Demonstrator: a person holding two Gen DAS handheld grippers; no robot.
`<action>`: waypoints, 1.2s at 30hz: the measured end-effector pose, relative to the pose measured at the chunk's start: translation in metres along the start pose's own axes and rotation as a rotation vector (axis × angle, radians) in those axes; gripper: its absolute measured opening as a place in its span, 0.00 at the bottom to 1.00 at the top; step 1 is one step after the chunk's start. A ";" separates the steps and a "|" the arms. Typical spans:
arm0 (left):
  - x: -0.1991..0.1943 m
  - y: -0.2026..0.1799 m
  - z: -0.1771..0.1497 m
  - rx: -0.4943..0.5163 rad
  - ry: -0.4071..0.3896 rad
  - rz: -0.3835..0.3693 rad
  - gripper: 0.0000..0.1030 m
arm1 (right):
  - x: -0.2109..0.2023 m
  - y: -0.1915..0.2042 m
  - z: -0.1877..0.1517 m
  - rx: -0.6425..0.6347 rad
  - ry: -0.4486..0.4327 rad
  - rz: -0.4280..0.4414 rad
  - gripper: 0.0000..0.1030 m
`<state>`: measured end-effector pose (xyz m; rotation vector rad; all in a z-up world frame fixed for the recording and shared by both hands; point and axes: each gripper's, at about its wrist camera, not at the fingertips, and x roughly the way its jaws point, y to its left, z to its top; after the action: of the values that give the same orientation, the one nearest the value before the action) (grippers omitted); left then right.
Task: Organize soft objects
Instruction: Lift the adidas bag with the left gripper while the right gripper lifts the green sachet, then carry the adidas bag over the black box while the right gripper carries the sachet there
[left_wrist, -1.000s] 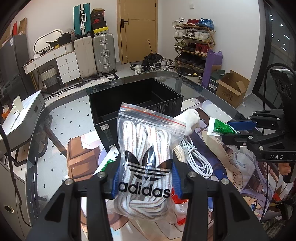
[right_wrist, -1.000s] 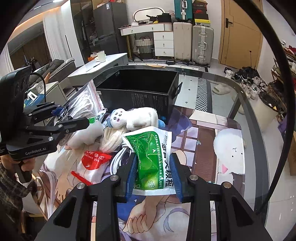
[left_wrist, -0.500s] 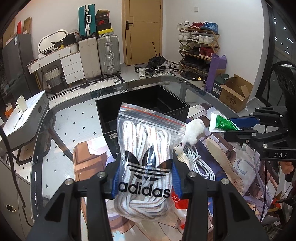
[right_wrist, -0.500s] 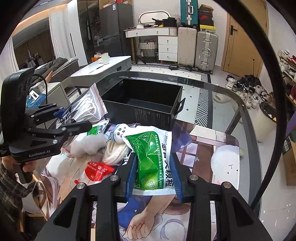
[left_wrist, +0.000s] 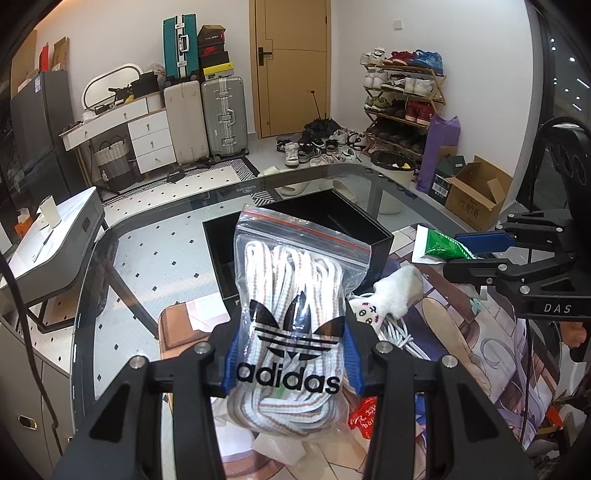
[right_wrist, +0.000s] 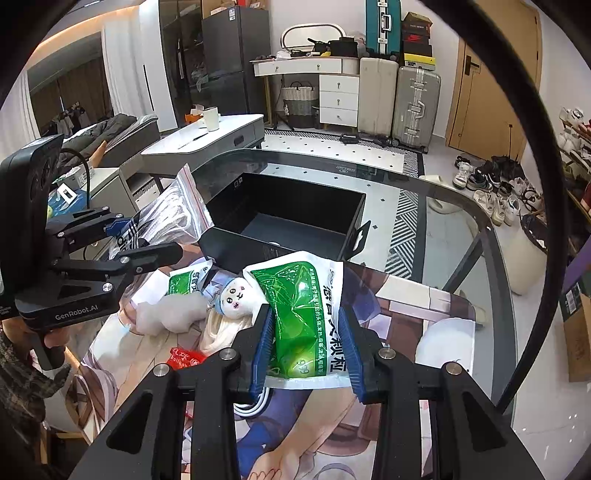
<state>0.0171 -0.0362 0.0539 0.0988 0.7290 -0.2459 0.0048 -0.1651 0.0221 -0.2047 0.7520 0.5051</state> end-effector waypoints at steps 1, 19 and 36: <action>0.001 0.001 0.001 0.002 -0.002 0.003 0.42 | 0.002 0.000 0.002 -0.001 0.002 0.002 0.35; 0.012 0.019 0.017 -0.030 -0.010 0.022 0.42 | 0.018 -0.005 0.037 0.001 -0.007 -0.003 0.35; 0.023 0.026 0.032 -0.044 -0.022 0.031 0.42 | 0.032 -0.012 0.061 0.014 -0.026 0.001 0.35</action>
<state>0.0608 -0.0212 0.0620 0.0656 0.7098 -0.2011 0.0672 -0.1423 0.0432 -0.1844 0.7298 0.5028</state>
